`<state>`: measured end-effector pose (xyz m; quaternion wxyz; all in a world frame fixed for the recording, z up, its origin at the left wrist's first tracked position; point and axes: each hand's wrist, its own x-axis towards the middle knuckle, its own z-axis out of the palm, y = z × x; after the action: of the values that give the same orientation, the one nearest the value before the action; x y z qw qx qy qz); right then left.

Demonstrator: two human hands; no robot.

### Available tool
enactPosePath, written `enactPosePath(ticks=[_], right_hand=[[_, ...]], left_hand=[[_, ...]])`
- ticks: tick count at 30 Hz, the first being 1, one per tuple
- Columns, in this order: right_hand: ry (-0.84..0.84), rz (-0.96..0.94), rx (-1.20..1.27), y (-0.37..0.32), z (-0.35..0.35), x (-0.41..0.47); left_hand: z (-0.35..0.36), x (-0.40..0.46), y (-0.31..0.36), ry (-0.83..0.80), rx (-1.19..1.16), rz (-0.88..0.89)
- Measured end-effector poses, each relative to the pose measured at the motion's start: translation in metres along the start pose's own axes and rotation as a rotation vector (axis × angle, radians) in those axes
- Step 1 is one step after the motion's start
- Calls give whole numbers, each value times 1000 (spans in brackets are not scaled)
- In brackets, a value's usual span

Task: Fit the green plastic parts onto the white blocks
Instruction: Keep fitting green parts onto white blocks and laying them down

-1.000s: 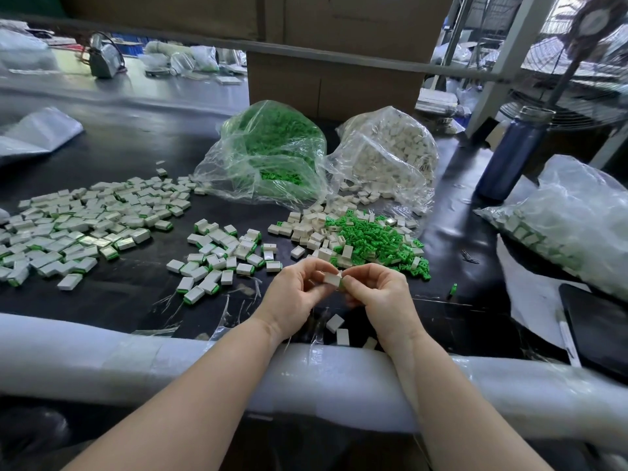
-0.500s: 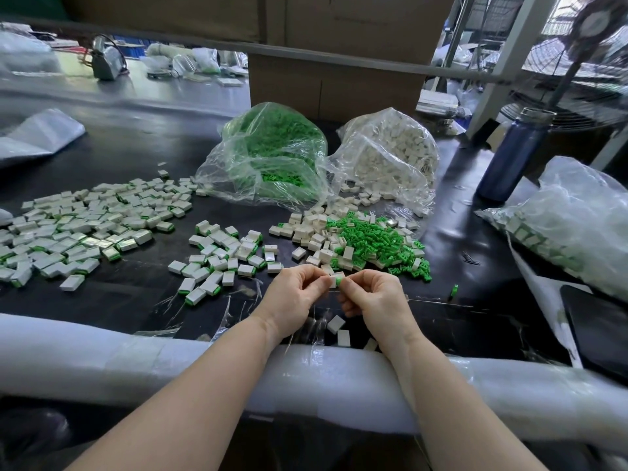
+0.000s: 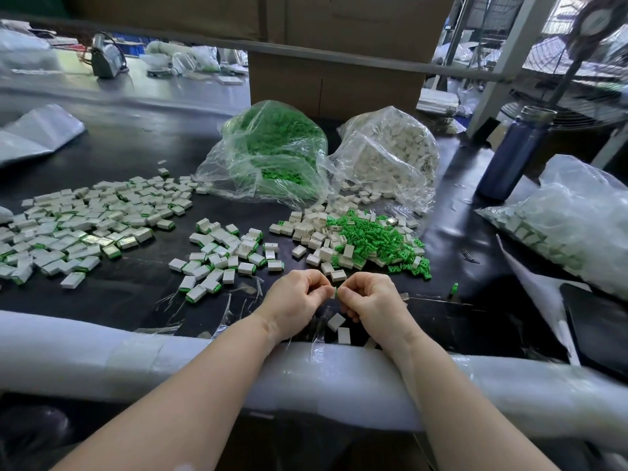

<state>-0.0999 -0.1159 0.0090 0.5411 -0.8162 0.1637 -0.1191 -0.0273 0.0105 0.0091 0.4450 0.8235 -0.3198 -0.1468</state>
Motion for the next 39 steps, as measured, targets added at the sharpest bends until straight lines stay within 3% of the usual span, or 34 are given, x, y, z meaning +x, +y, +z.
enactPosePath(ticks=[5, 10, 20, 30, 39], right_hand=[[0, -4, 29, 1, -1, 0], [82, -33, 239, 1, 0, 1], [115, -11, 384, 3, -3, 1], [99, 18, 251, 0, 1, 1], [17, 39, 143, 1, -3, 0]], left_hand=[[0, 1, -1, -4, -25, 11], [3, 2, -1, 77, -248, 15], [8, 4, -3, 156, -119, 93], [4, 1, -2, 81, -148, 21], [4, 0, -3, 57, 27, 44]])
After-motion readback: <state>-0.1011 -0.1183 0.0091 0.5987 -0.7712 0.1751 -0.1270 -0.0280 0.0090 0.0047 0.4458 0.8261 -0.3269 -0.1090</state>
